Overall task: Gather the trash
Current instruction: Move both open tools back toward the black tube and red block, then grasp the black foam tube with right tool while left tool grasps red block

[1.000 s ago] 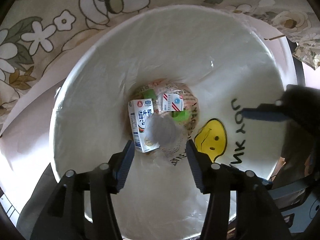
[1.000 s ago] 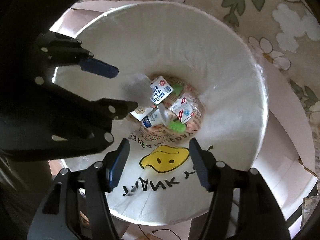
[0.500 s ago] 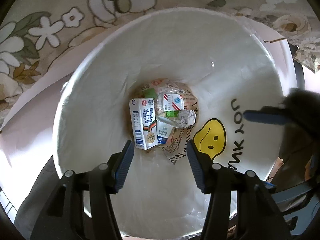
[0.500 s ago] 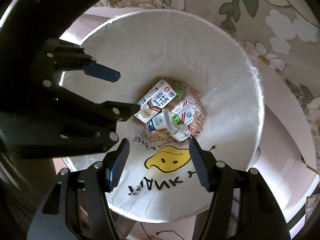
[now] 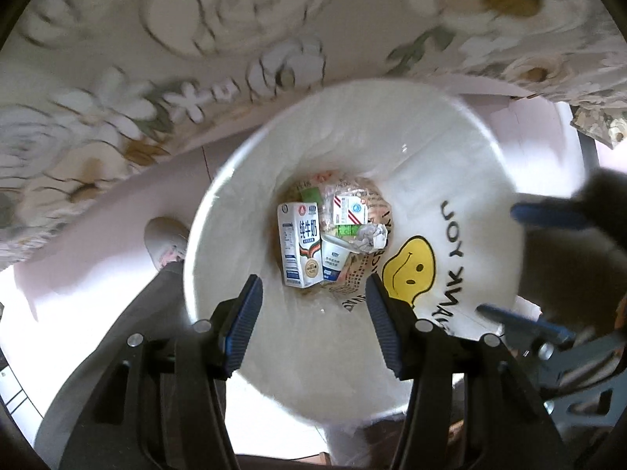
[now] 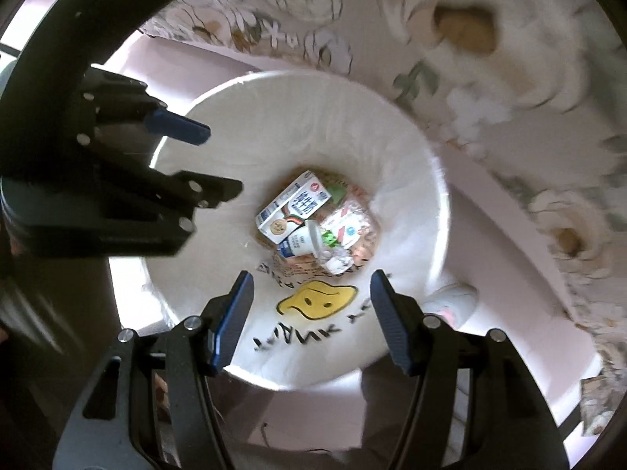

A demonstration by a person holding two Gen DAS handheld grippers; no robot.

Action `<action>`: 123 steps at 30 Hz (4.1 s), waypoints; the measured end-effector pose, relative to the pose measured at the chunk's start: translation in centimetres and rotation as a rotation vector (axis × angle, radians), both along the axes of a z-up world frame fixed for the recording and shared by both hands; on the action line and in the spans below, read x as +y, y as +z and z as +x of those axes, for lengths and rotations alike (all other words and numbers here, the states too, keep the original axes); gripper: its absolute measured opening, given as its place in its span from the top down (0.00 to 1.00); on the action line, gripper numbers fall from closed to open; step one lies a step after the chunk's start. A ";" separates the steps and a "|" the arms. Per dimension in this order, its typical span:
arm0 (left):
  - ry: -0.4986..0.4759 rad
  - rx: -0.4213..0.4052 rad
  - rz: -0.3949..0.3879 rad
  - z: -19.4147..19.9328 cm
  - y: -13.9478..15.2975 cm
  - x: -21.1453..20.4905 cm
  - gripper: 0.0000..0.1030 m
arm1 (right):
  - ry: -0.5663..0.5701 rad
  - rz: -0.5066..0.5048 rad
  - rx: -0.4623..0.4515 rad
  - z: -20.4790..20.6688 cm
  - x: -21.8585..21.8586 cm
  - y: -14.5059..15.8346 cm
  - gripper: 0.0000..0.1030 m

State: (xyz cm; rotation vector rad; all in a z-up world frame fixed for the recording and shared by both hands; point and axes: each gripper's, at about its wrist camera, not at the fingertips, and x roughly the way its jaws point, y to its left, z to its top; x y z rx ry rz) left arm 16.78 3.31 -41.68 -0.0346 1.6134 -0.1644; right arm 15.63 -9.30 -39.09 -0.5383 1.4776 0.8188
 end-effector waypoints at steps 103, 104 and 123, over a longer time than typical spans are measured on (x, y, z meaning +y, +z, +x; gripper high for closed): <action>0.389 -0.455 0.109 48.7 23.4 11.7 0.65 | -0.870 0.271 -0.219 40.6 6.3 21.3 0.34; 0.390 -0.456 0.110 48.6 23.4 11.7 0.65 | -0.881 0.277 -0.206 40.9 6.1 21.2 0.34; 0.327 -0.478 0.144 47.3 24.0 10.9 0.79 | -0.732 0.189 -0.298 41.7 8.7 21.6 0.62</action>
